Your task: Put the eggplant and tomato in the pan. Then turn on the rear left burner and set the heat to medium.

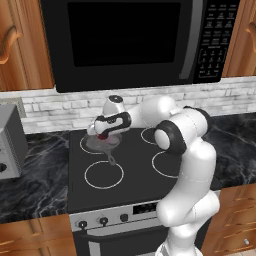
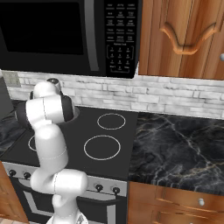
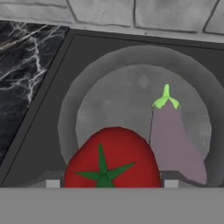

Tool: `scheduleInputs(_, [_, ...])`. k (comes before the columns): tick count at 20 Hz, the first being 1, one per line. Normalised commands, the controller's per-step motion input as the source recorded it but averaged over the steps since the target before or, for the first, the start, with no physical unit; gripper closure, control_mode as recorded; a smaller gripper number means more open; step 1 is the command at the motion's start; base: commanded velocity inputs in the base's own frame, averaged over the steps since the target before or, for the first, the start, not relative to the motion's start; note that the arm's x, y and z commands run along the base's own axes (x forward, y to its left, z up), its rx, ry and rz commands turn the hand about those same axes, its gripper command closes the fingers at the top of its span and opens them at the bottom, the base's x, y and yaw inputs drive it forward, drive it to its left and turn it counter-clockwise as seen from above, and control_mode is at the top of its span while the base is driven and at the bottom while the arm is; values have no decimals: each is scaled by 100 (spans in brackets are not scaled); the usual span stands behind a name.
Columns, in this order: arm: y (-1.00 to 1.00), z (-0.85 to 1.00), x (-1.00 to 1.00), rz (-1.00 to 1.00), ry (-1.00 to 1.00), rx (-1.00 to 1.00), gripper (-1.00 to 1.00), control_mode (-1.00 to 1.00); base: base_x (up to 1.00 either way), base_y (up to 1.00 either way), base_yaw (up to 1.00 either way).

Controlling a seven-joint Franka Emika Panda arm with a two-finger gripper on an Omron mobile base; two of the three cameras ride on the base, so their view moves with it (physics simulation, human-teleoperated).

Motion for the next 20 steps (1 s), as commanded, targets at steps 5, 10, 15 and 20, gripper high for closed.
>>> scheduleInputs(5, [0,-6,1,0,0,-9,100,-100,0,0,0])
scheduleInputs(10, [6,-10,0,0,0,0,100,-100,0,0,0])
scheduleInputs(15, [2,-46,8,0,0,0,100,-100,0,0,0])
scheduleInputs(20, [0,-21,5,0,0,0,100,-100,0,0,0])
